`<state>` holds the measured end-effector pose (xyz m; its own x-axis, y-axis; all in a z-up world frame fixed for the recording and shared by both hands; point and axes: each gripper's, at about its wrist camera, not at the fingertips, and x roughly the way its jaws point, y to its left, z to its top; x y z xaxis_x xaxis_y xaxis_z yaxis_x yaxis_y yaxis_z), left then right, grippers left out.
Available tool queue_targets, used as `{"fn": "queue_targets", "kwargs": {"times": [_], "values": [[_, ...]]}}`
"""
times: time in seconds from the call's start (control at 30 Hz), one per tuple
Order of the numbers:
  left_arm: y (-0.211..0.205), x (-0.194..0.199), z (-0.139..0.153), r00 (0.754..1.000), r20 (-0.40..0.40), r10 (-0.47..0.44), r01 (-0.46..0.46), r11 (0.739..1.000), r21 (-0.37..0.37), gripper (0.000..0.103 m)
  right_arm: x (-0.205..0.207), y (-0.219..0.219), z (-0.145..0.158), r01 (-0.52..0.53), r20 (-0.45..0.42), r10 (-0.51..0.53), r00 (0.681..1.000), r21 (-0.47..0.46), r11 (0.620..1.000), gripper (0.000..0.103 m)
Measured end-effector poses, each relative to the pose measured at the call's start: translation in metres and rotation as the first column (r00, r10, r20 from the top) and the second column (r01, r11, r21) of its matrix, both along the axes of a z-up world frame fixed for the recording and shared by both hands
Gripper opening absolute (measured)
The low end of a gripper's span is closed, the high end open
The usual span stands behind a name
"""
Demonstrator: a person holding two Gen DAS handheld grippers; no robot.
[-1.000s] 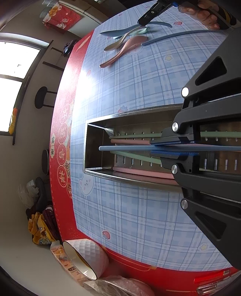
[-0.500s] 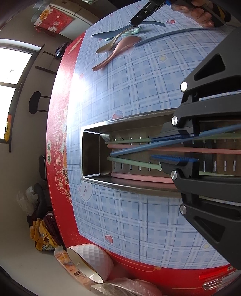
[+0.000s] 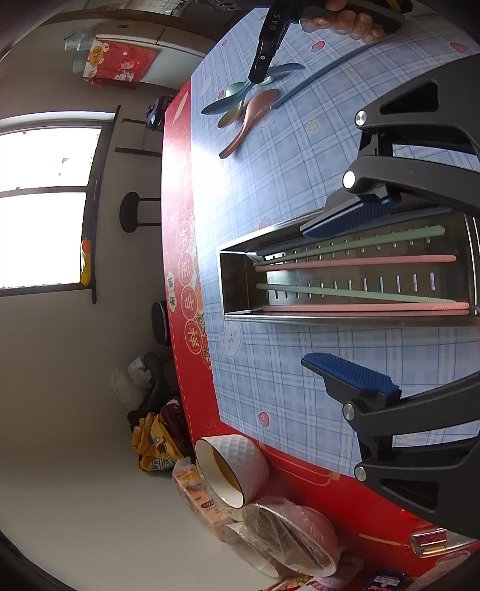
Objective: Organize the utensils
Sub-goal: 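Lower the blue chopstick into the tray and open the left gripper, then carry the blue spoon to the steel tray and open the right gripper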
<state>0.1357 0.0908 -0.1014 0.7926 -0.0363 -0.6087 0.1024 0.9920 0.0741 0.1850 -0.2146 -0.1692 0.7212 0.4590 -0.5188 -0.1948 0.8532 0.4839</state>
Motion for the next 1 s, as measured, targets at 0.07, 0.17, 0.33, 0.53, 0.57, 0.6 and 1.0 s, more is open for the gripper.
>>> {"fn": "queue_targets", "kwargs": {"times": [0.07,0.17,0.33,0.53,0.57,0.6,1.0], "values": [[0.008,-0.005,-0.002,1.000,0.023,0.011,-0.010,1.000,-0.009,0.066,0.002,0.002,-0.001,0.006,-0.013,-0.006,1.000,-0.007,1.000,0.014],[0.019,-0.010,-0.007,0.998,0.050,0.037,-0.036,0.999,-0.018,0.070,0.006,0.003,-0.002,0.019,-0.039,-0.019,0.999,-0.015,1.000,0.014],[0.032,-0.017,-0.014,0.994,0.096,0.056,-0.054,0.998,-0.017,0.087,0.012,0.008,-0.003,0.031,-0.073,-0.034,0.997,-0.046,0.998,0.014],[0.047,-0.020,-0.019,0.986,0.145,0.081,-0.077,0.996,-0.033,0.096,0.016,0.017,0.003,0.046,-0.091,-0.052,0.995,-0.074,0.996,0.014],[0.050,-0.018,-0.021,0.987,0.140,0.085,-0.079,0.996,-0.047,0.097,0.017,0.020,0.004,0.046,-0.097,-0.054,0.994,-0.075,0.996,0.014],[0.053,-0.017,-0.022,0.986,0.138,0.093,-0.086,0.995,-0.059,0.097,0.019,0.024,0.005,0.045,-0.103,-0.053,0.993,-0.076,0.996,0.014],[0.073,-0.023,-0.022,0.978,0.159,0.134,-0.111,0.983,-0.147,0.097,0.049,0.128,0.028,-0.107,-0.123,0.094,0.988,-0.107,0.988,0.014]]}}
